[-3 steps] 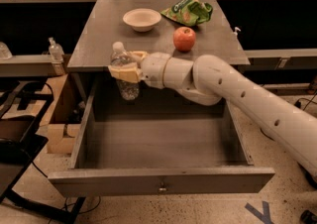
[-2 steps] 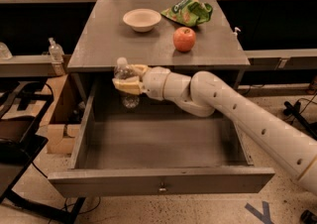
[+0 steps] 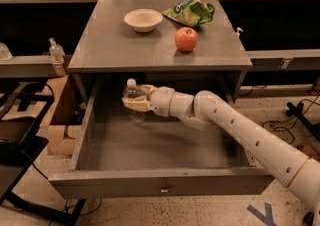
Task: Place water bottle into top drawer
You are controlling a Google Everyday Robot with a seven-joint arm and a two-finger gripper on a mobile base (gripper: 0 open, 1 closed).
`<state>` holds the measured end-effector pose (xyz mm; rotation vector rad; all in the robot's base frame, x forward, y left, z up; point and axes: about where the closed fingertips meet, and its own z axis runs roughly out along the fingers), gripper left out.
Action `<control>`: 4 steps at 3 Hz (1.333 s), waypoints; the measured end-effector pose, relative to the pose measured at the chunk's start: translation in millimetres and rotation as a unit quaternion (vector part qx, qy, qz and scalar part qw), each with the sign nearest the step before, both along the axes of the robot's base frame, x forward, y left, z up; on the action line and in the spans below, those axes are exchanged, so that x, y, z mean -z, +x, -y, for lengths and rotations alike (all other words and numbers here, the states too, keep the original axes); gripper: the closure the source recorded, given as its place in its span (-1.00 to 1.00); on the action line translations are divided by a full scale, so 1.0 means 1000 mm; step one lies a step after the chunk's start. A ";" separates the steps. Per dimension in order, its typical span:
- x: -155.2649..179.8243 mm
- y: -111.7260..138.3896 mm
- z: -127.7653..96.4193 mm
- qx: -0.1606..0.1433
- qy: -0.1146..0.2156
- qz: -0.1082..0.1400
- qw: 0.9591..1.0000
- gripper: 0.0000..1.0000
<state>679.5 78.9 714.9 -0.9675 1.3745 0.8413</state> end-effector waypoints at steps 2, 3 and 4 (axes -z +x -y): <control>0.022 -0.006 0.004 0.001 -0.003 -0.024 1.000 0.10; 0.022 -0.006 0.004 0.001 -0.003 -0.024 1.000 -0.38; 0.022 -0.007 0.002 -0.001 -0.002 -0.024 1.000 -0.85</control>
Offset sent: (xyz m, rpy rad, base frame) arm -0.0050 -0.0045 -0.0230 -0.0046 0.0419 -0.0021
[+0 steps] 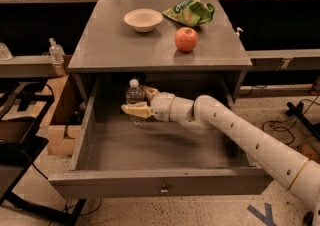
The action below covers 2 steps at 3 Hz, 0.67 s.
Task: Place water bottle into top drawer
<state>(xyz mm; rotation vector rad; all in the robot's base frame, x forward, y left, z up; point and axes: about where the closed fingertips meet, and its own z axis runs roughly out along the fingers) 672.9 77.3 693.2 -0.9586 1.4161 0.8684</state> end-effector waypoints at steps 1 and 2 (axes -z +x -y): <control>0.000 0.000 -0.002 -0.001 0.000 0.000 1.000 -1.00; 0.000 0.000 -0.002 -0.001 0.000 0.000 1.000 -1.00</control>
Offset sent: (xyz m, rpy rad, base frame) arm -0.0004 0.0016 0.0003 0.0005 -0.0001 0.0026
